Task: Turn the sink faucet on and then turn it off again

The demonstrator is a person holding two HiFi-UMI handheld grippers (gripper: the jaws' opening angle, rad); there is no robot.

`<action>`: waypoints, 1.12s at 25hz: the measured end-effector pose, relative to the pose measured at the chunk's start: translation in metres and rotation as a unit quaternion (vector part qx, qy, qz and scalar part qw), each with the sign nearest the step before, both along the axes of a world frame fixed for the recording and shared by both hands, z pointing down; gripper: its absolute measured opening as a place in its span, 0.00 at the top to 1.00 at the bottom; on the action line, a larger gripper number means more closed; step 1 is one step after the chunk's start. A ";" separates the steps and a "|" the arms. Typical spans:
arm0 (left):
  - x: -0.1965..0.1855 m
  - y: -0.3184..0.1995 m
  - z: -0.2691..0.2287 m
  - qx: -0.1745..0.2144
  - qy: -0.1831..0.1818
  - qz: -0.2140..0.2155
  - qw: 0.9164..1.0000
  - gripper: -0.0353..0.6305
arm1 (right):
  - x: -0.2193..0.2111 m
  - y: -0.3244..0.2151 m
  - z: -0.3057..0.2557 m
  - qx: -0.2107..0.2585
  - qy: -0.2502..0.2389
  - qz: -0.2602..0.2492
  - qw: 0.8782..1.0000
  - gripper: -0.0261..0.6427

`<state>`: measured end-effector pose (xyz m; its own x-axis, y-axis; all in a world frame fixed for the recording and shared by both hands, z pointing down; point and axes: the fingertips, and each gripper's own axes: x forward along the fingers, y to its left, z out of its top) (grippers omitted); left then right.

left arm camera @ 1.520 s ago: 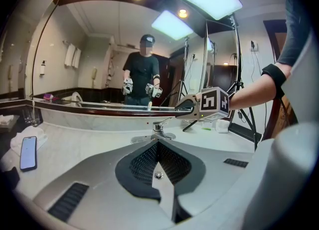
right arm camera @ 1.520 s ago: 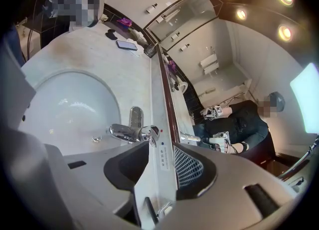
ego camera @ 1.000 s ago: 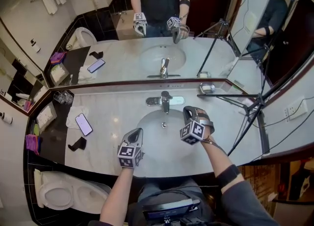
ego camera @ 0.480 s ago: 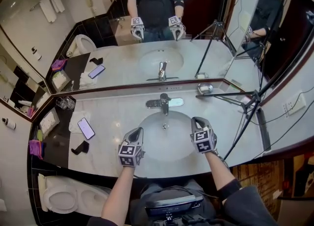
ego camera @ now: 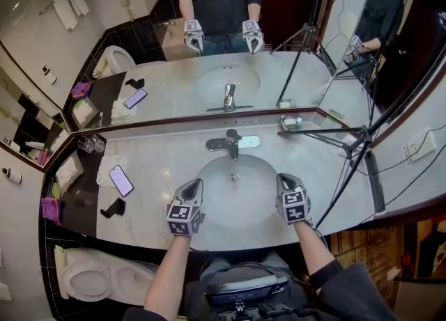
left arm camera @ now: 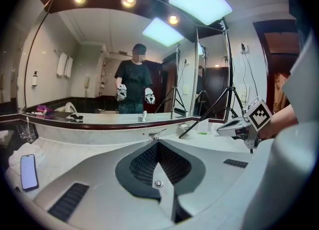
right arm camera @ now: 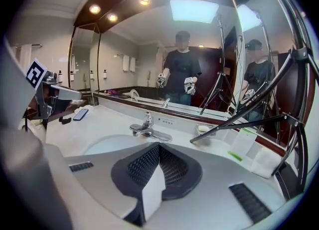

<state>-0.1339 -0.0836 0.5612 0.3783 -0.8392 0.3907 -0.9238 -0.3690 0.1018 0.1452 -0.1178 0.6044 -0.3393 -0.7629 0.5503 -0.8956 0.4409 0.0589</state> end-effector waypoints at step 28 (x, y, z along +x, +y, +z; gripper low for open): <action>0.008 -0.019 0.016 -0.015 0.004 -0.020 1.000 0.97 | -0.092 -0.103 0.027 0.127 0.320 -0.278 0.897 0.72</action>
<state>-0.1259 -0.1023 0.5768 0.3483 -0.8414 0.4133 -0.9368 -0.3284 0.1209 0.0531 -0.2206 0.6314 -0.3828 -0.7025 0.5999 -0.2885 0.7079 0.6448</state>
